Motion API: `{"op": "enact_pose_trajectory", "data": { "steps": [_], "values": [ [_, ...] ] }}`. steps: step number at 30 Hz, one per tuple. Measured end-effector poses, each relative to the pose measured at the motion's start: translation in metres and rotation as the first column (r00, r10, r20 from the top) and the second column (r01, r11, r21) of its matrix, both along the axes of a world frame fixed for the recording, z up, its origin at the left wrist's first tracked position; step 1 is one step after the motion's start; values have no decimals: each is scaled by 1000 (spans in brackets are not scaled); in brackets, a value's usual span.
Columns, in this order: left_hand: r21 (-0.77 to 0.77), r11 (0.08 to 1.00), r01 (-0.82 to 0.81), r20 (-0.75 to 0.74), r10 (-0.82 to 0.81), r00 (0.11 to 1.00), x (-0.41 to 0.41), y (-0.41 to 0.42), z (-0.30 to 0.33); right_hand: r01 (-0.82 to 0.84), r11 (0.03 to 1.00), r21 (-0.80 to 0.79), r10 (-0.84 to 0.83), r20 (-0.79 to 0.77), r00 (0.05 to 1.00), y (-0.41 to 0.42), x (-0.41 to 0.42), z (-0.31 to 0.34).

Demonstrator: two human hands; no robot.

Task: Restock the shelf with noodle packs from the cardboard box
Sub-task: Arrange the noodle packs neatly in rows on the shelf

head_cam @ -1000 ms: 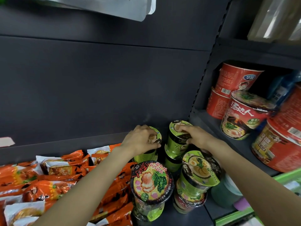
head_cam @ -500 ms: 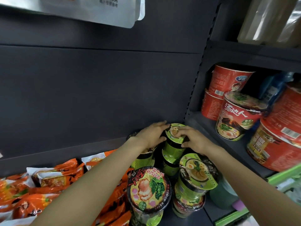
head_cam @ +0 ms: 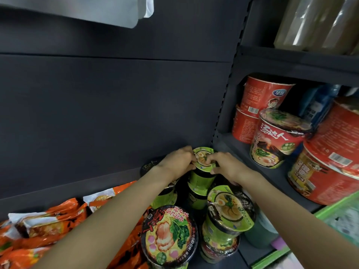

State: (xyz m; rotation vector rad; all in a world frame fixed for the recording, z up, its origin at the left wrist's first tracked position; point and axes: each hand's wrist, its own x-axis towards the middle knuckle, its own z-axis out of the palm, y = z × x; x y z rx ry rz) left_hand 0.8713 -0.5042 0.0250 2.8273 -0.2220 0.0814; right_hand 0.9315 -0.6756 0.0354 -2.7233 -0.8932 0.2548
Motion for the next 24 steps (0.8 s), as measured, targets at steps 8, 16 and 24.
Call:
{"op": "enact_pose_trajectory", "data": {
  "steps": [8,16,24],
  "values": [
    [36,999,32,18,-33,999,-1,-5,0,4,995,98,-9,50,999,8,-16,-5],
    [-17,997,72,-21,-72,997,1,11,3,-32,997,68,37,-69,997,-5,-6,1],
    [-67,995,75,-32,-78,996,1,7,0,-9,998,57,6,63,998,7,-13,-10]
  ]
}}
